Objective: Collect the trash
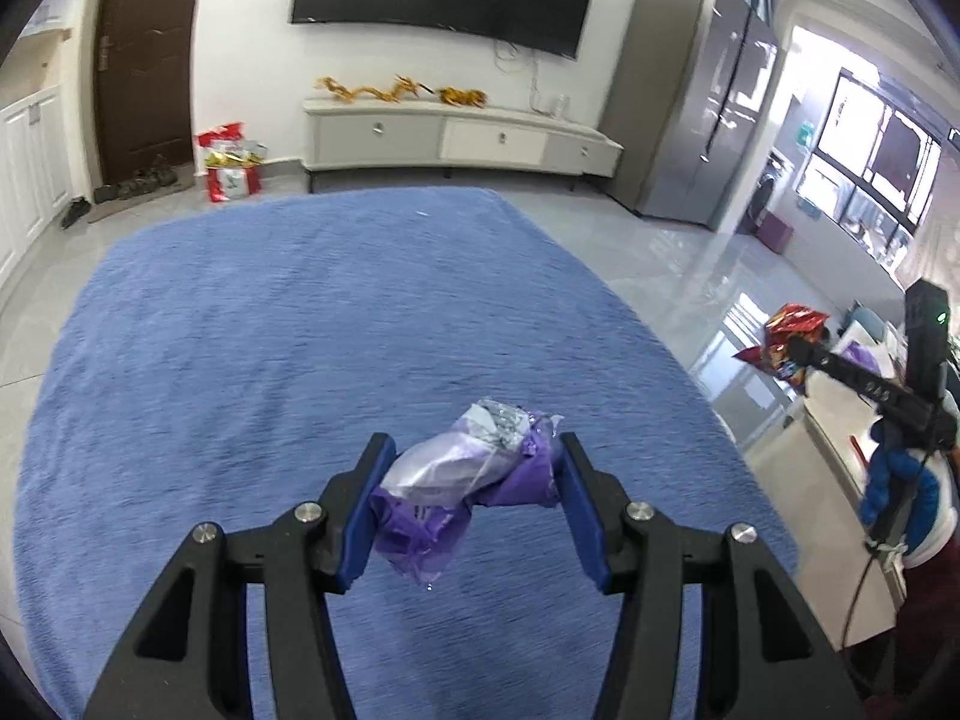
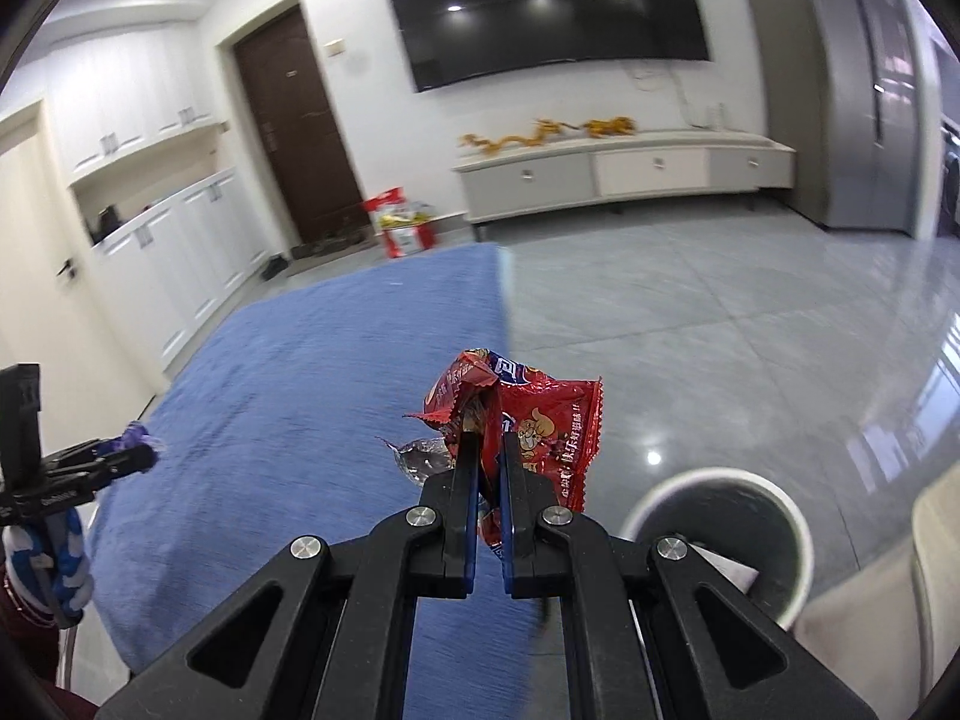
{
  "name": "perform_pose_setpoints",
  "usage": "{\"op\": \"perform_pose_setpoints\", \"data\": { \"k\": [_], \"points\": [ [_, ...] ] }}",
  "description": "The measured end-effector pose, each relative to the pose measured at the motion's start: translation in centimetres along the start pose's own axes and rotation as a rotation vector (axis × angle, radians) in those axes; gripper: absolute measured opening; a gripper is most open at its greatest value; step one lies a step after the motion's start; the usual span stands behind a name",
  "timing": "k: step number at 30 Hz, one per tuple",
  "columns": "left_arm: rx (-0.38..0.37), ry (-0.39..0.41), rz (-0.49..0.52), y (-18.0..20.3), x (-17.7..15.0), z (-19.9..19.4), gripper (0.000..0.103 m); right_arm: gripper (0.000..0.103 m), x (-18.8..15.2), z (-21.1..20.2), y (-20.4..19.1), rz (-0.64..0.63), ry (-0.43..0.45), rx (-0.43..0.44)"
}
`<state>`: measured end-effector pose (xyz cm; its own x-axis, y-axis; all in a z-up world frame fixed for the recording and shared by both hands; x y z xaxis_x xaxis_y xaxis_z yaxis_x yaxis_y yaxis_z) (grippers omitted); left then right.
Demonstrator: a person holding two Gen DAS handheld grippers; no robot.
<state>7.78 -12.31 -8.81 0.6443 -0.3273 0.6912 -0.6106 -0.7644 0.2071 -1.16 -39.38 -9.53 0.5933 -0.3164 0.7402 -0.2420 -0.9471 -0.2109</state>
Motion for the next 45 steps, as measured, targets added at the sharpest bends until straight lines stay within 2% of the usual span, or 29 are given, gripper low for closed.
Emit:
{"op": "perform_pose_setpoints", "data": {
  "k": [3, 13, 20, 24, 31, 34, 35, 36, 40, 45],
  "points": [
    [-0.027, -0.031, 0.036, 3.1, 1.0, 2.0, 0.052, 0.006, -1.1, 0.7, 3.1, 0.054, -0.003, -0.023],
    [-0.152, -0.144, 0.214, 17.0, 4.4, 11.4, 0.052, 0.007, -6.0, 4.3, 12.9, 0.263, -0.054, -0.064],
    [-0.216, -0.256, 0.240, 24.1, 5.0, 19.4, 0.052, 0.010, -8.5, 6.8, 17.9, 0.357, -0.106, -0.099],
    [-0.240, -0.319, 0.215, 26.3, 5.0, 23.2, 0.053, 0.010, -9.3, 8.5, 19.3, 0.388, -0.134, -0.107],
    [-0.288, -0.363, 0.166, 29.3, 5.2, 27.7, 0.054, 0.011, -11.0, 11.2, 21.3, 0.404, -0.191, -0.140],
    [-0.322, -0.383, 0.133, 29.9, 5.3, 28.7, 0.058, 0.030, -11.6, 11.2, 21.7, 0.413, -0.199, -0.160],
    [-0.335, -0.388, 0.117, 29.7, 5.2, 28.7, 0.060, 0.036, -11.6, 11.3, 21.9, 0.418, -0.199, -0.165],
    [-0.342, -0.390, 0.108, 29.6, 5.3, 28.6, 0.063, 0.037, -11.8, 11.1, 22.2, 0.425, -0.197, -0.172],
    [-0.372, -0.379, 0.092, 29.2, 5.5, 27.9, 0.066, 0.039, -12.2, 10.1, 22.1, 0.438, -0.193, -0.186],
    [-0.370, -0.355, 0.094, 28.3, 5.7, 25.5, 0.066, 0.040, -12.2, 8.5, 21.6, 0.435, -0.186, -0.201]
  ]
}}
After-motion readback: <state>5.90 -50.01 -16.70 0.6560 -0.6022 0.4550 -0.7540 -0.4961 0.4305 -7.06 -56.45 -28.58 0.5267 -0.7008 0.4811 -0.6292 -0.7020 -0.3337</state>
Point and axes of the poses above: each gripper's, at about its wrist camera, not at the fingertips, and z roughly the way its jaws point, y to its right, x to its top, the point moved 6 cm from there along z, roughly the way its jaws point, and after that the axes turned 2 degrees about -x, right-handed, at the moved point
